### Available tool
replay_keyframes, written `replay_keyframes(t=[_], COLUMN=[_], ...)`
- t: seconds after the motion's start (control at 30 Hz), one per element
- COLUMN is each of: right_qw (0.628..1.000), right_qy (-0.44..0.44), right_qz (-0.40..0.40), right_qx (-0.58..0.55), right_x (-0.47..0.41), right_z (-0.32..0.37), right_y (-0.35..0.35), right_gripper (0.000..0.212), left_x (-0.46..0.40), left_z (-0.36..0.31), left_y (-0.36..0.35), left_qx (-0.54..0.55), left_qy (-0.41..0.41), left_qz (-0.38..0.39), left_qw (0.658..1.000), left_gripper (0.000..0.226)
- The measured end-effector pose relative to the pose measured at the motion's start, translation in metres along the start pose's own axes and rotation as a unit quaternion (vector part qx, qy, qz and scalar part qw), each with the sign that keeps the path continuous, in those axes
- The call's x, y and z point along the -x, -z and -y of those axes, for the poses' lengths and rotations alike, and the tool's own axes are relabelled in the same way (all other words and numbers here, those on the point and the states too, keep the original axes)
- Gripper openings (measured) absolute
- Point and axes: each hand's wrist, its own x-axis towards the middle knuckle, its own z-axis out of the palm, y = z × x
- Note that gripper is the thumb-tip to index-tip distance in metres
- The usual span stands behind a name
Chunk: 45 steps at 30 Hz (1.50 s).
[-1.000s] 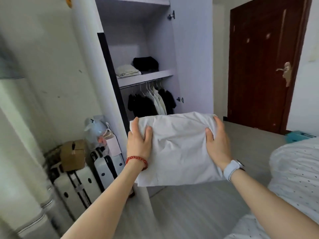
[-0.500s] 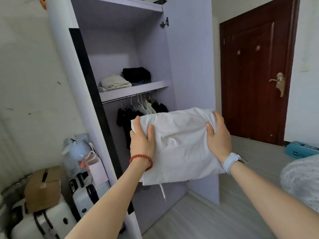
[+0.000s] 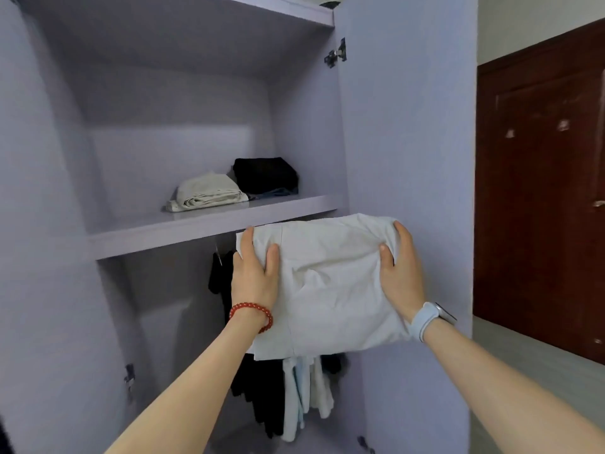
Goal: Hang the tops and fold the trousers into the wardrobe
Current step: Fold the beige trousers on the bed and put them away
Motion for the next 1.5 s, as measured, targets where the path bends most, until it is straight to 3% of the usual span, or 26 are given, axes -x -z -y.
replay_keyframes(t=[0.43, 0.63, 0.8, 1.03, 1.17, 1.23, 1.3, 1.4, 1.5], right_qw=[0.981, 0.964, 0.966, 0.971, 0.972, 0.959, 0.944, 0.942, 0.914], right_qy=[0.110, 0.192, 0.202, 0.186, 0.140, 0.119, 0.104, 0.171, 0.311], right_qz=[-0.020, -0.006, 0.027, 0.111, 0.188, 0.242, 0.280, 0.237, 0.223], right_qx=[-0.161, -0.182, -0.161, -0.098, 0.002, 0.084, 0.138, 0.163, 0.138], right_x=[-0.180, -0.294, -0.367, -0.429, -0.452, -0.455, -0.454, -0.460, -0.456], right_z=[0.026, 0.073, 0.094, 0.072, 0.044, 0.033, 0.028, 0.040, 0.053], right_y=[-0.186, -0.319, -0.426, -0.573, -0.631, -0.651, -0.661, -0.652, -0.638], right_gripper=[0.049, 0.048, 0.047, 0.048, 0.044, 0.041, 0.036, 0.037, 0.043], left_x=[-0.236, -0.382, -0.496, -0.610, -0.645, -0.654, -0.656, -0.661, -0.658], left_z=[0.052, 0.091, 0.134, 0.240, 0.292, 0.313, 0.325, 0.315, 0.291], left_y=[0.009, 0.040, 0.057, 0.049, 0.034, 0.025, 0.020, 0.029, 0.035], left_qx=[-0.062, -0.080, -0.128, -0.166, -0.222, -0.312, -0.406, -0.478, -0.463], left_qy=[-0.162, -0.173, -0.138, -0.039, 0.045, 0.127, 0.203, 0.148, 0.026], left_qz=[-0.163, -0.253, -0.279, -0.250, -0.189, -0.109, -0.021, -0.020, -0.056], left_qw=[0.971, 0.949, 0.941, 0.953, 0.956, 0.935, 0.891, 0.865, 0.884], left_gripper=[0.052, 0.049, 0.052, 0.054, 0.058, 0.057, 0.054, 0.052, 0.052])
